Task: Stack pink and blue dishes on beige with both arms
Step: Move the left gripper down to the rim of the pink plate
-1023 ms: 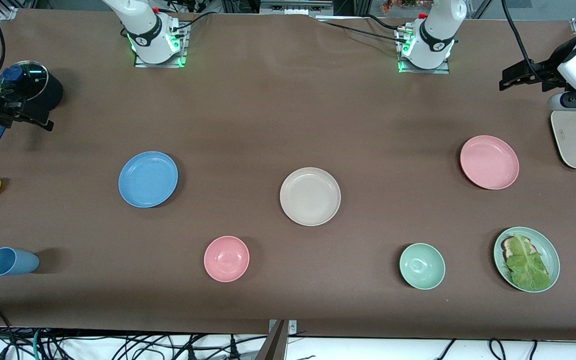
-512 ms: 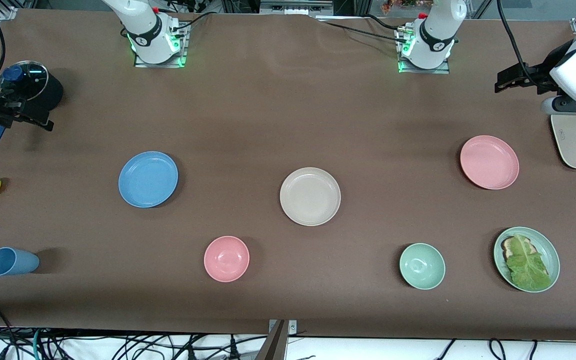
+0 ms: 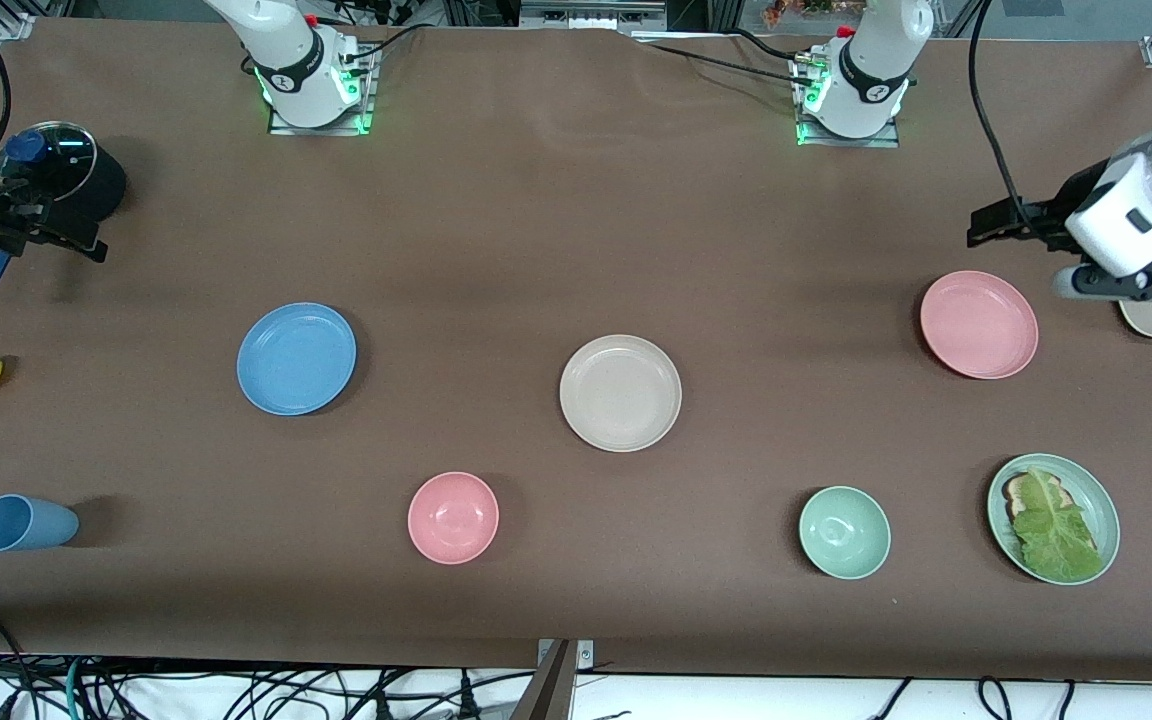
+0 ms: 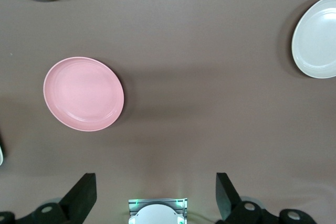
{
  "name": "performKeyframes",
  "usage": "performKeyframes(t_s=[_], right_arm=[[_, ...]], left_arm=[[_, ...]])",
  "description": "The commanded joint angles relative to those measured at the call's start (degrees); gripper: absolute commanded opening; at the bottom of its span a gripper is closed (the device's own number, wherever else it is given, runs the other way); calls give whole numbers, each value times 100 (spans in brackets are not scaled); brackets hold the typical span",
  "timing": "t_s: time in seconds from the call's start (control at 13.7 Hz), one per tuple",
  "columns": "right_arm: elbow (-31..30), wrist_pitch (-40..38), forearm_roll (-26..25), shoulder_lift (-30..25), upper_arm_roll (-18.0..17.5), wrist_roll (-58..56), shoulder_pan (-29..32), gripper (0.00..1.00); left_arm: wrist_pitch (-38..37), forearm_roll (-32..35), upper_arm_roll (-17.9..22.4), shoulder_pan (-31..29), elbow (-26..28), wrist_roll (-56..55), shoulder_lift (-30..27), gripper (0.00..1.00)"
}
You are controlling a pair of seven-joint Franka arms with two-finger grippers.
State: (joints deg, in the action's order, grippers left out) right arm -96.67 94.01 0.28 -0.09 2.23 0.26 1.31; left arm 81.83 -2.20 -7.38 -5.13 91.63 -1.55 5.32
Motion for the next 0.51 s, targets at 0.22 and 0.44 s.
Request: performKeyframes(t_s=[0.22, 0.44], right_arm=[[-80, -14, -36, -114, -3, 36, -17, 100], [-80, -32, -28, -114, -3, 36, -17, 100]], left_arm=[[79, 9, 70, -32, 56, 50, 250, 100], [430, 9, 254, -50, 258, 259, 250, 100]])
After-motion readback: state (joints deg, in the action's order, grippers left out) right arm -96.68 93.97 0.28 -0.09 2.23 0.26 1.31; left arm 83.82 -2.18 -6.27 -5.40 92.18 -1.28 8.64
